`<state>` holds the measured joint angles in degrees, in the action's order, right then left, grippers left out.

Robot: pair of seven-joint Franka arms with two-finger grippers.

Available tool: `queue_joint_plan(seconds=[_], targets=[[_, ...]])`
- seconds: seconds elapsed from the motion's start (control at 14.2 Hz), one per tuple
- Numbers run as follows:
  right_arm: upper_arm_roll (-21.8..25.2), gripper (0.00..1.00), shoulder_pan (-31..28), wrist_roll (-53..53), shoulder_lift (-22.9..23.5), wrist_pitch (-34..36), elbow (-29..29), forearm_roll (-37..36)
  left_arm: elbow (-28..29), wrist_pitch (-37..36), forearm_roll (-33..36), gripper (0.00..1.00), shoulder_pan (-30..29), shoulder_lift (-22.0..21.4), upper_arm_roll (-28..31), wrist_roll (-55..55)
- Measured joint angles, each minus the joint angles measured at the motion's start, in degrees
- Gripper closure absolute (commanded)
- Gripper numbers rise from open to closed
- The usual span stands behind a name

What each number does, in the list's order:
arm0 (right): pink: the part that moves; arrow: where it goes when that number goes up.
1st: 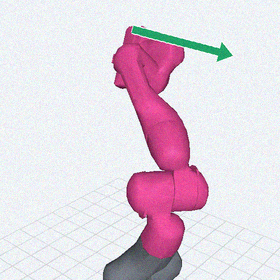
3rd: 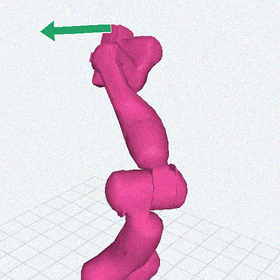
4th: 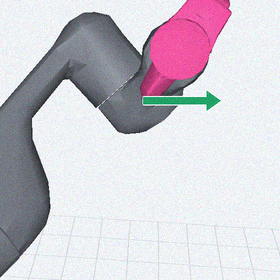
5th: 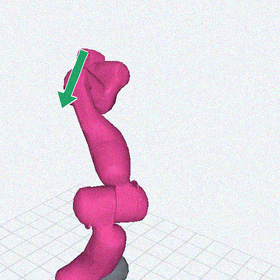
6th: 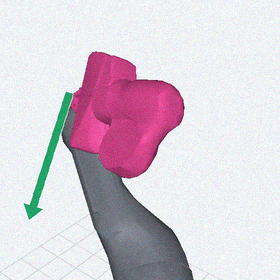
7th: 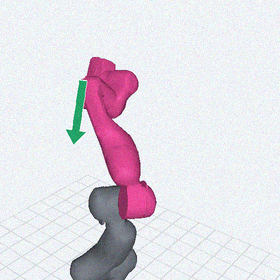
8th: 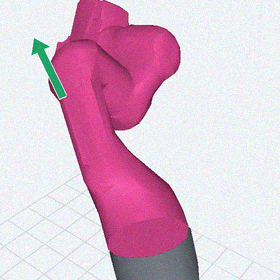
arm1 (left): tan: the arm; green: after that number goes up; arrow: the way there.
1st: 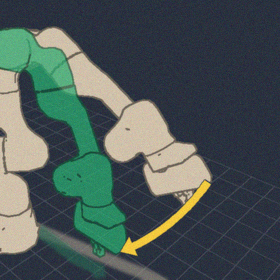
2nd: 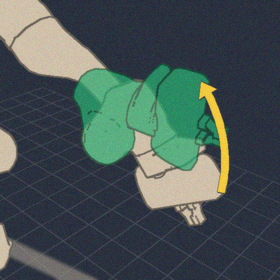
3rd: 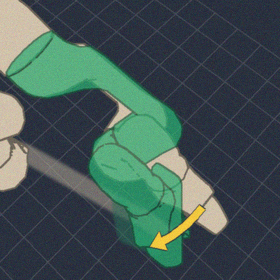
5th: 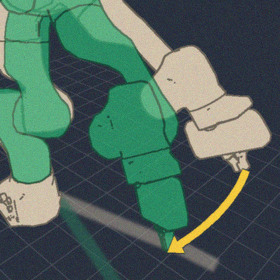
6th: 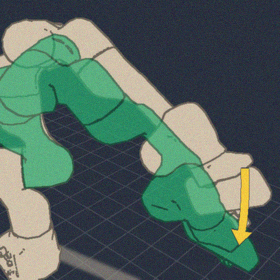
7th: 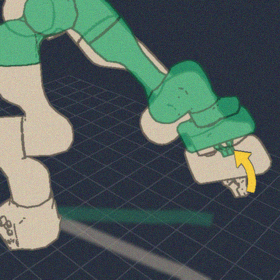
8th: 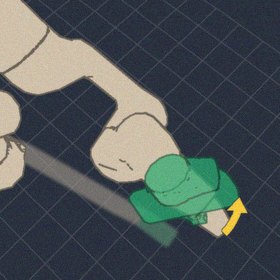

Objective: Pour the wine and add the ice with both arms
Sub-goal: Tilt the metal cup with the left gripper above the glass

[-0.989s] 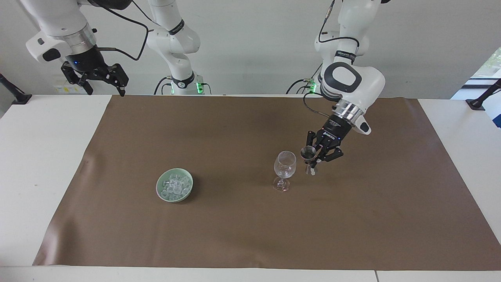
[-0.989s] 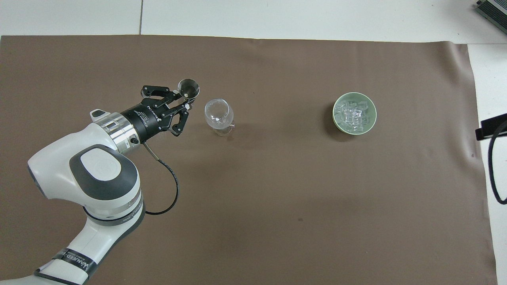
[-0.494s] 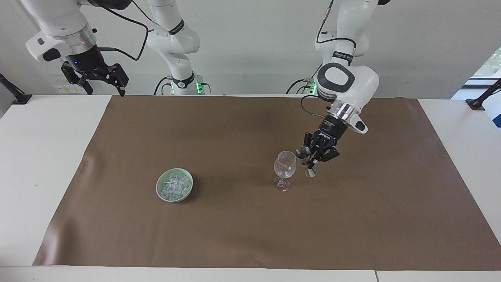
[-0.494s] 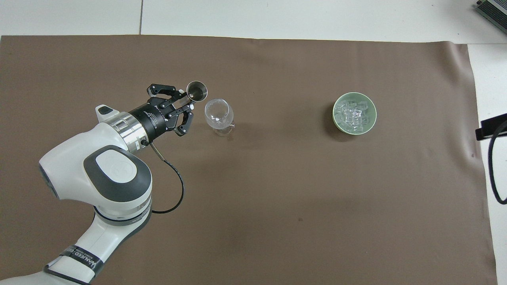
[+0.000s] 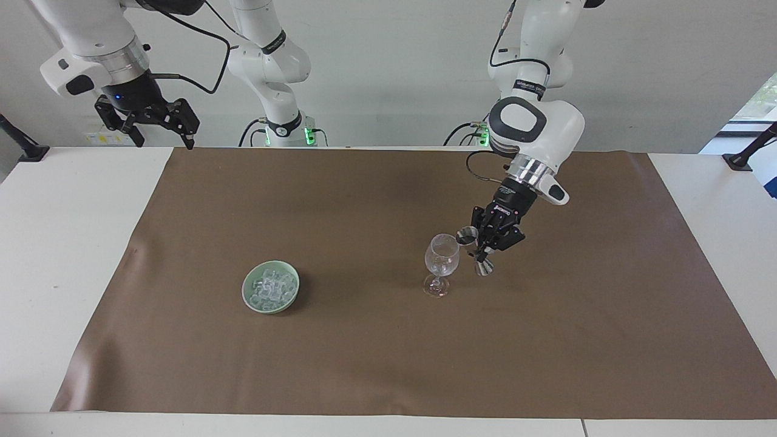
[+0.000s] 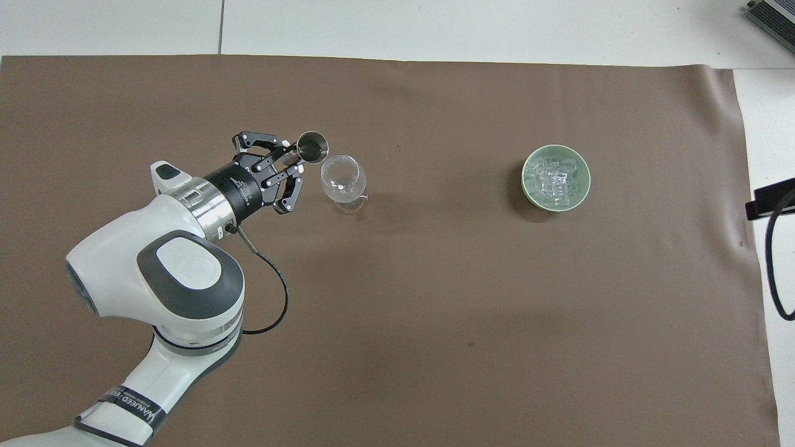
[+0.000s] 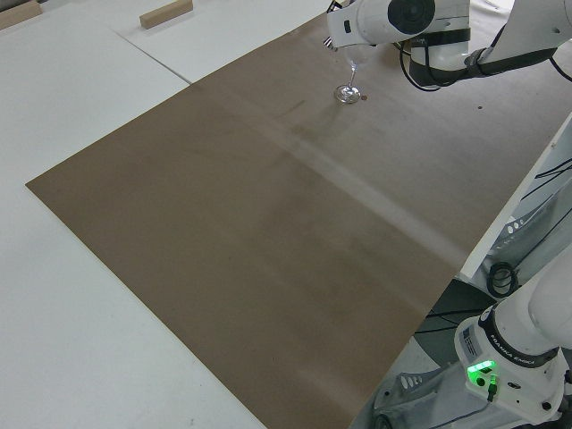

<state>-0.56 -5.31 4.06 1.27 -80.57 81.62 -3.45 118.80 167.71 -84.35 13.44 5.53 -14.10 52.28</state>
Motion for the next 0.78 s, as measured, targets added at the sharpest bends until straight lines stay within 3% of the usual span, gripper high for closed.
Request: queue_joint_plan(seconds=[0.78], targets=[[0.00, 0.00, 0.00, 0.00, 0.00, 0.00, 0.00, 0.00, 0.01, 2.45, 0.02, 1.00, 1.31, 0.33, -0.01, -8.46]])
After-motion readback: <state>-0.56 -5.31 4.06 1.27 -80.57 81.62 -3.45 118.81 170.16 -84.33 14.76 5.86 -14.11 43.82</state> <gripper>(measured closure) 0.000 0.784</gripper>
